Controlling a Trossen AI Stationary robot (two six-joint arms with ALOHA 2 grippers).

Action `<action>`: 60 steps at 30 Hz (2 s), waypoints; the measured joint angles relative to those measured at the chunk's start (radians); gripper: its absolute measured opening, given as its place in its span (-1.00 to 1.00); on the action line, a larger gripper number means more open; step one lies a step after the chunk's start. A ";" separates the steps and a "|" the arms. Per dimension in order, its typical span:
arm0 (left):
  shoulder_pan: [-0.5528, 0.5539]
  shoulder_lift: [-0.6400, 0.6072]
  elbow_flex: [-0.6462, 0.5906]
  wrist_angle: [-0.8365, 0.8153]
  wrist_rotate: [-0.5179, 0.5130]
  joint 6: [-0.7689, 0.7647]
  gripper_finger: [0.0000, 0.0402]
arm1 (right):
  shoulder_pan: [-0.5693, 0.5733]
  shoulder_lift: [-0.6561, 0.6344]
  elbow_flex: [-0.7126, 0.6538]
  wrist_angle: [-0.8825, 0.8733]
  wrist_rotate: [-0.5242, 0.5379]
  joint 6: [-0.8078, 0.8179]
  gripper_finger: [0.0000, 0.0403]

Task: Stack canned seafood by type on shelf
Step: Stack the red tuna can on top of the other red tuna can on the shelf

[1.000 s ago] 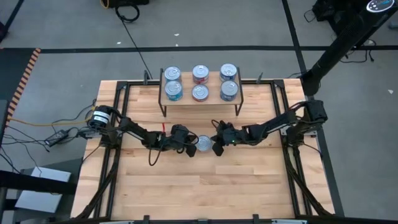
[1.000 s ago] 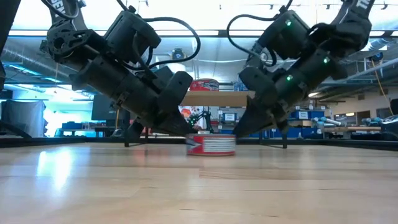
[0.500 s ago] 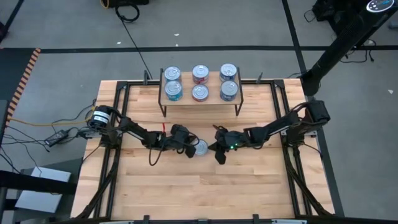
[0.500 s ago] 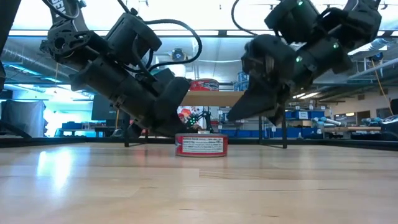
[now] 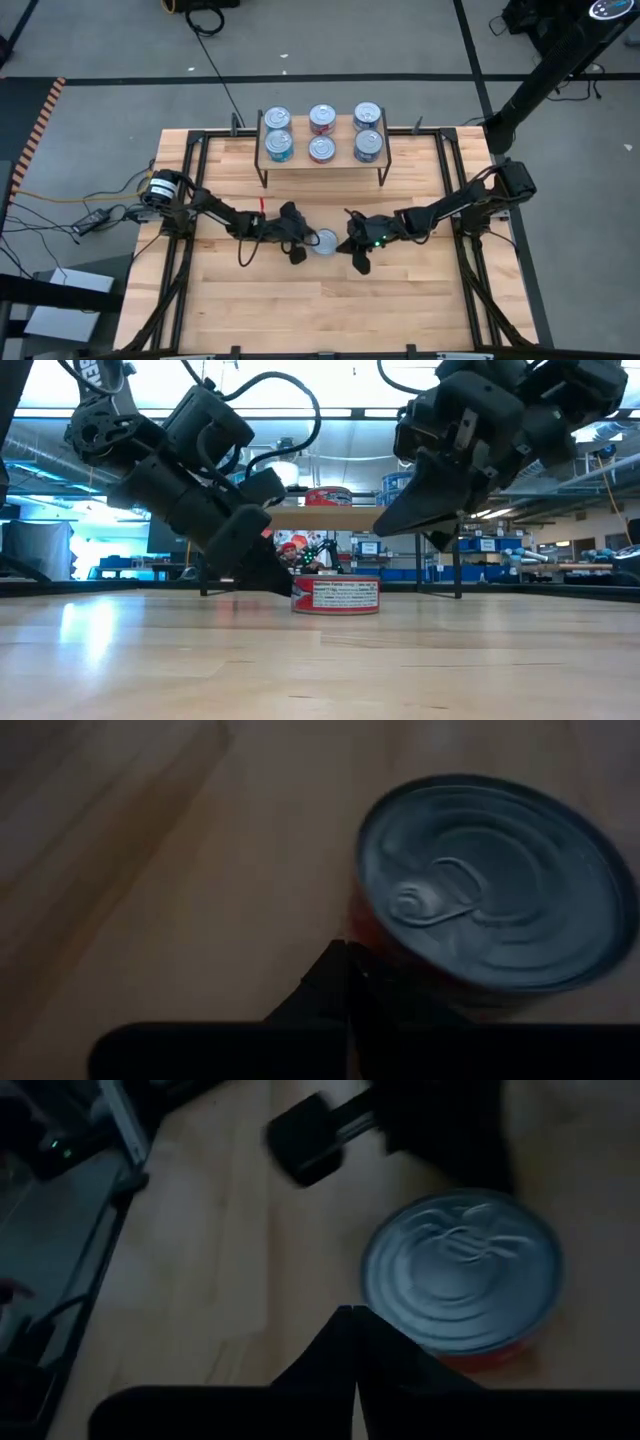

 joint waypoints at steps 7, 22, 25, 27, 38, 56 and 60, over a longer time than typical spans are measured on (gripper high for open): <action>0.021 0.051 -0.069 0.210 0.023 -0.010 -0.97 | 0.058 0.000 0.090 -0.198 0.082 -0.054 -0.97; 0.022 0.178 0.021 0.308 0.044 -0.006 -0.97 | 0.068 -0.001 0.102 -0.354 0.042 -0.185 -0.98; 0.022 0.178 0.021 0.310 0.045 -0.006 -0.97 | 0.064 -0.001 0.102 -0.348 0.042 -0.189 -0.98; 0.022 0.178 0.021 0.310 0.046 -0.007 -0.97 | 0.059 -0.001 0.102 -0.348 0.042 -0.193 -0.98; 0.021 0.179 0.021 0.315 0.053 -0.007 -0.97 | 0.087 0.102 0.135 -0.299 0.035 -0.231 -0.98; 0.021 0.179 0.021 0.316 0.056 -0.042 -0.97 | 0.058 0.174 0.233 -0.288 0.087 -0.158 -0.98; 0.021 0.179 0.021 0.316 0.056 -0.042 -0.97 | 0.046 0.139 0.233 -0.287 0.088 -0.158 -0.98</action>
